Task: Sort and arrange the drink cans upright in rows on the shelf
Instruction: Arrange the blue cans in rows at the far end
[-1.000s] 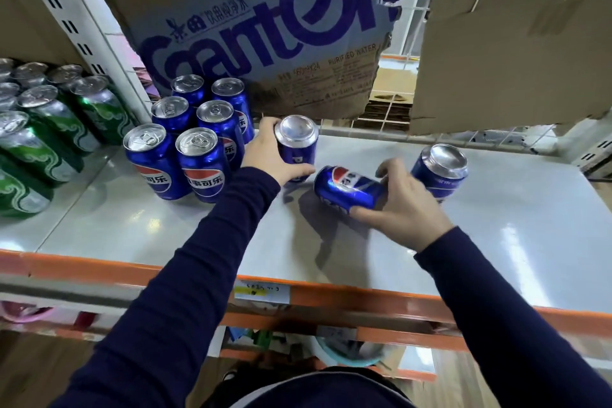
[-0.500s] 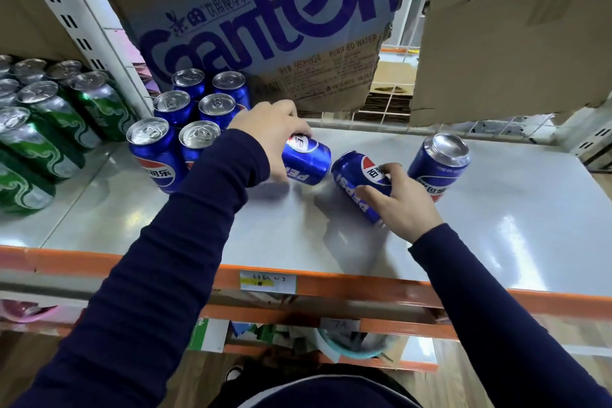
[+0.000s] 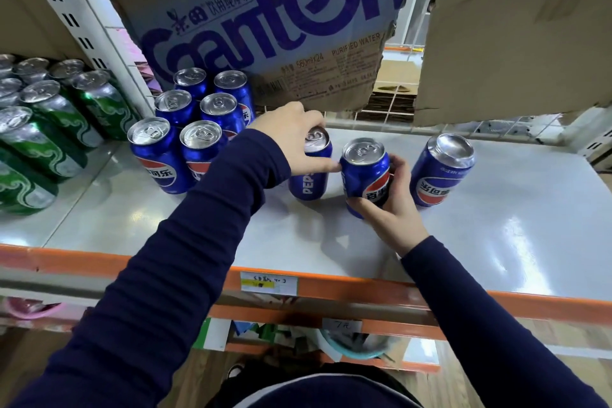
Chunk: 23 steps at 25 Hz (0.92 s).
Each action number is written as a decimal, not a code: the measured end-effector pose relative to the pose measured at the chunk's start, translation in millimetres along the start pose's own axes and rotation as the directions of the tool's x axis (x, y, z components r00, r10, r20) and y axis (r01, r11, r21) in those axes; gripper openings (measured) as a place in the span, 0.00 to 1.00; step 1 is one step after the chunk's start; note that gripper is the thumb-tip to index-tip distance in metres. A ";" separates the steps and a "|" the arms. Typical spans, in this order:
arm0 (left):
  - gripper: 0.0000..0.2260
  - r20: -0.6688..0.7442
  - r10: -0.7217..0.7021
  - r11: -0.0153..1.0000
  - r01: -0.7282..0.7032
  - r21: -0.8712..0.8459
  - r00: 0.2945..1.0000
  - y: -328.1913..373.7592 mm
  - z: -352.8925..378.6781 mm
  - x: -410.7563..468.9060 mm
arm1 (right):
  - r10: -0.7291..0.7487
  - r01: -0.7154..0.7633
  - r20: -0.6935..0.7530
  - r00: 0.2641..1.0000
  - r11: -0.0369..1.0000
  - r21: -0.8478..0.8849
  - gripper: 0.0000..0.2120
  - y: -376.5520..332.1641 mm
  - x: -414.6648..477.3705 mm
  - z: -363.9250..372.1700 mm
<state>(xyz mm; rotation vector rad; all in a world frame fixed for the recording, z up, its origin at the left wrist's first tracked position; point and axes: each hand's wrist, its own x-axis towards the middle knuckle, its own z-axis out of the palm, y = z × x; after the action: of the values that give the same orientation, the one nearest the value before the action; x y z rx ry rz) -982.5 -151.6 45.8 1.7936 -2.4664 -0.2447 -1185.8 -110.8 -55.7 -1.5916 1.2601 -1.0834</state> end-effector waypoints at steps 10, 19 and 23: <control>0.28 0.245 0.039 0.983 -0.081 0.164 0.969 -43.3 -61.2 48.0 | 0.001 -0.001 0.014 1.000 1.000 -0.021 0.31 -22.2 13.5 4.2; 0.30 0.137 0.059 0.965 -0.092 0.246 0.989 -85.7 -55.6 85.8 | -0.034 0.028 -0.040 0.999 0.990 -0.139 0.35 -40.6 22.7 35.2; 0.29 0.021 0.080 0.973 -0.083 0.215 0.997 -85.5 -46.7 77.7 | -0.025 0.006 -0.088 0.996 0.978 -0.208 0.28 -49.3 16.1 39.8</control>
<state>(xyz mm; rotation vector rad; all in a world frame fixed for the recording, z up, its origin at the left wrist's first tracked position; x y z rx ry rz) -919.1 -254.9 74.5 1.7644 -2.6584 0.0188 -1132.0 -115.0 -18.8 -1.7251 1.4633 -1.0722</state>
